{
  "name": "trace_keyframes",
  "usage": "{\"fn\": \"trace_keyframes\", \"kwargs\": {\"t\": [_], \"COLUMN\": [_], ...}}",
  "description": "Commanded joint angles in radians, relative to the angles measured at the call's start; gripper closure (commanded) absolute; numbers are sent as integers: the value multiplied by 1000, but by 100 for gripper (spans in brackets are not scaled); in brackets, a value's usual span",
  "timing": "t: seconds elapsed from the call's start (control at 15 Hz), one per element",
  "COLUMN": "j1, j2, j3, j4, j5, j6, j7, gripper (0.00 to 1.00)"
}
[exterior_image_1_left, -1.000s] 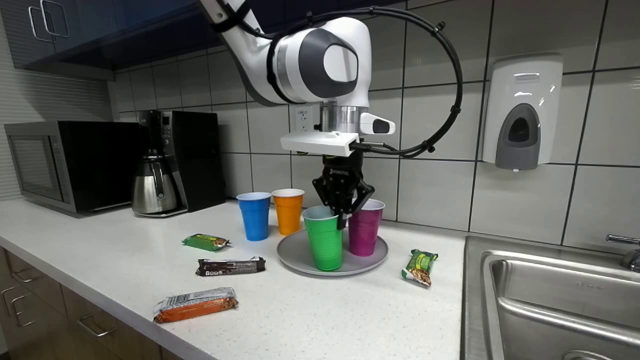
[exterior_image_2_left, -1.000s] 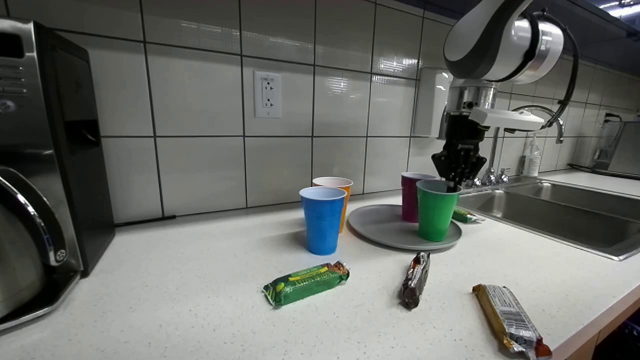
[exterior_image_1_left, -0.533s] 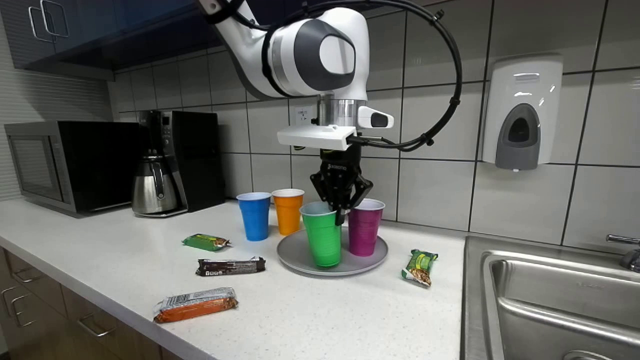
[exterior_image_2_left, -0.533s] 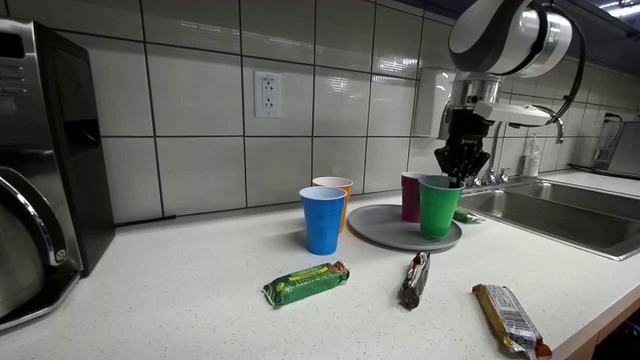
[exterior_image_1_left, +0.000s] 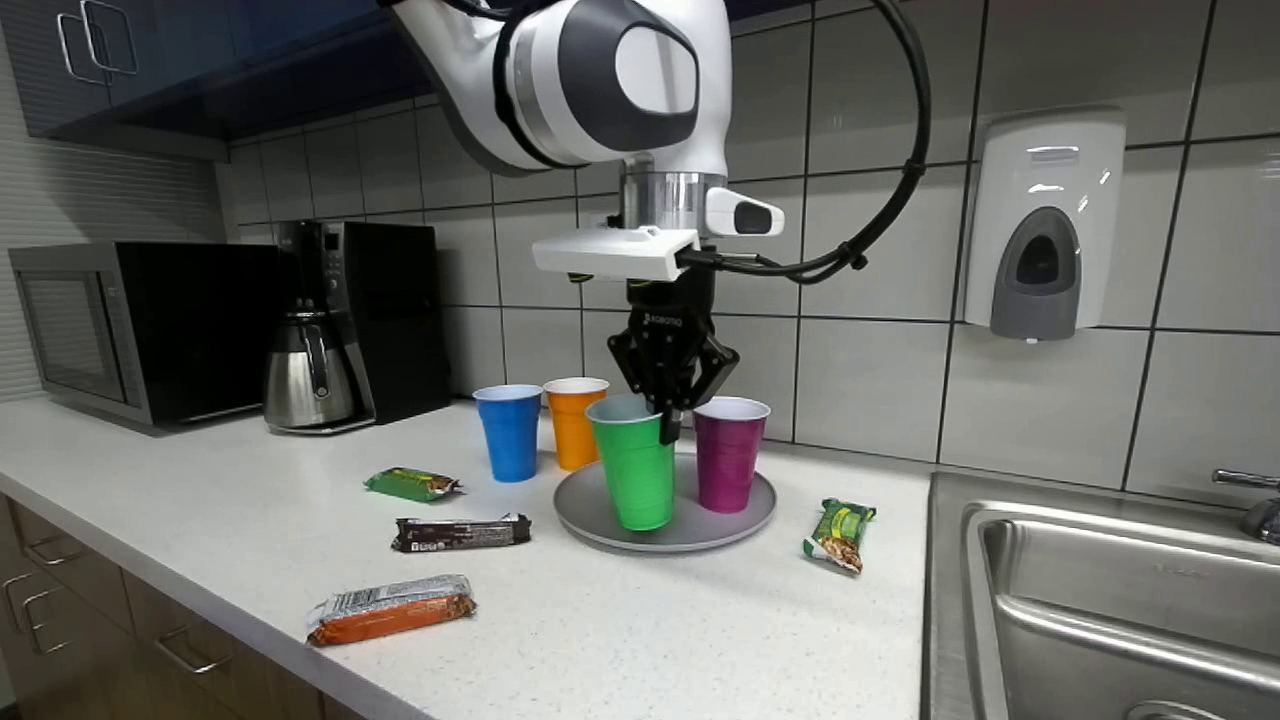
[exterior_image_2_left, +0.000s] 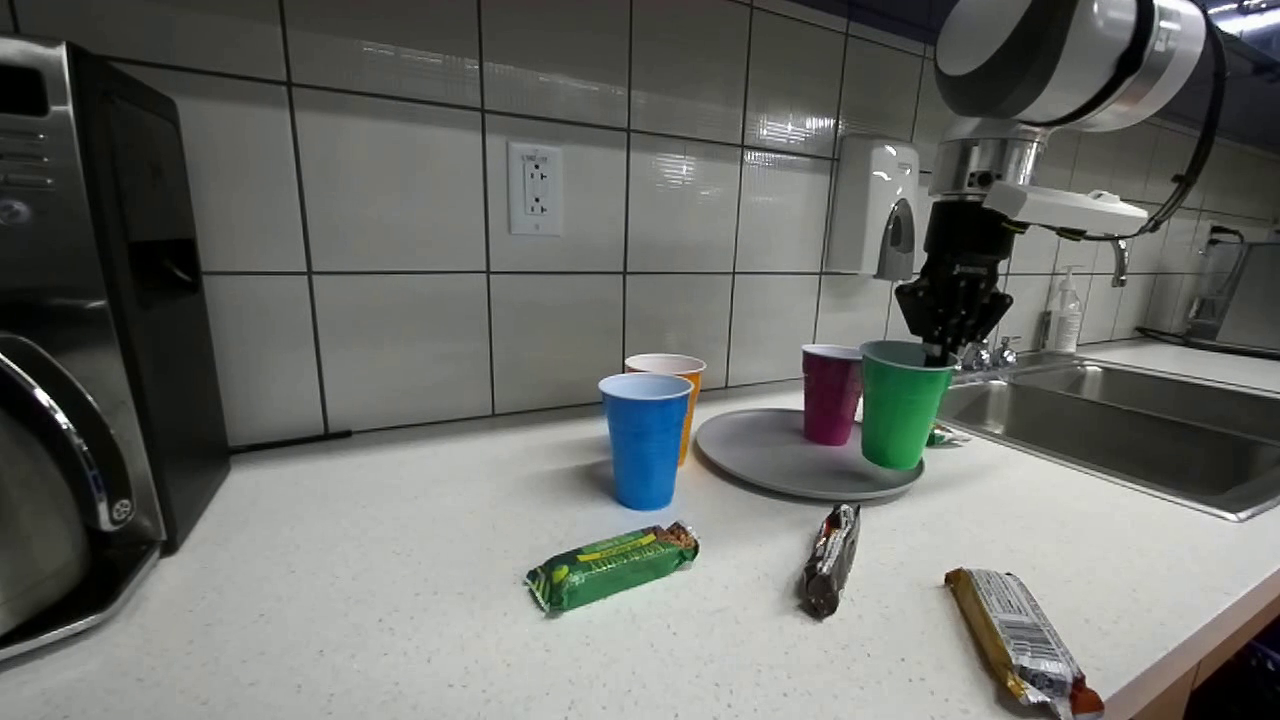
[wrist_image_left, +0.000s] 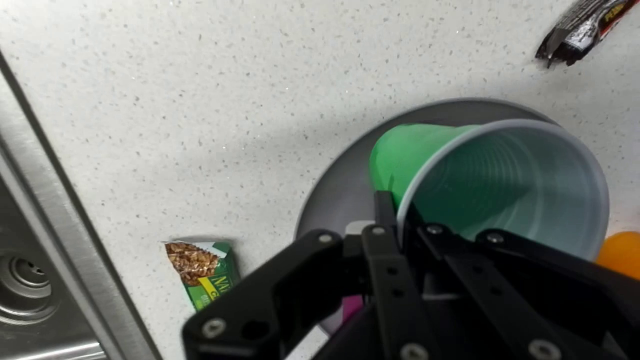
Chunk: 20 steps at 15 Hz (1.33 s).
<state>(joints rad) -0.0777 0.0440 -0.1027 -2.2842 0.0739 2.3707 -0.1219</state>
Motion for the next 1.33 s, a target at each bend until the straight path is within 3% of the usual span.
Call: {"fn": "trace_keyframes", "kwargs": {"t": [0.0,1.27], "j1": [-15,-107], "j2": [-89,-297], "j3": [-5,-80], "j4": [-73,-314], "j5": [-4,-111], "j6": [-3,-22], "j7": [11,63], "gripper": [99,99]}}
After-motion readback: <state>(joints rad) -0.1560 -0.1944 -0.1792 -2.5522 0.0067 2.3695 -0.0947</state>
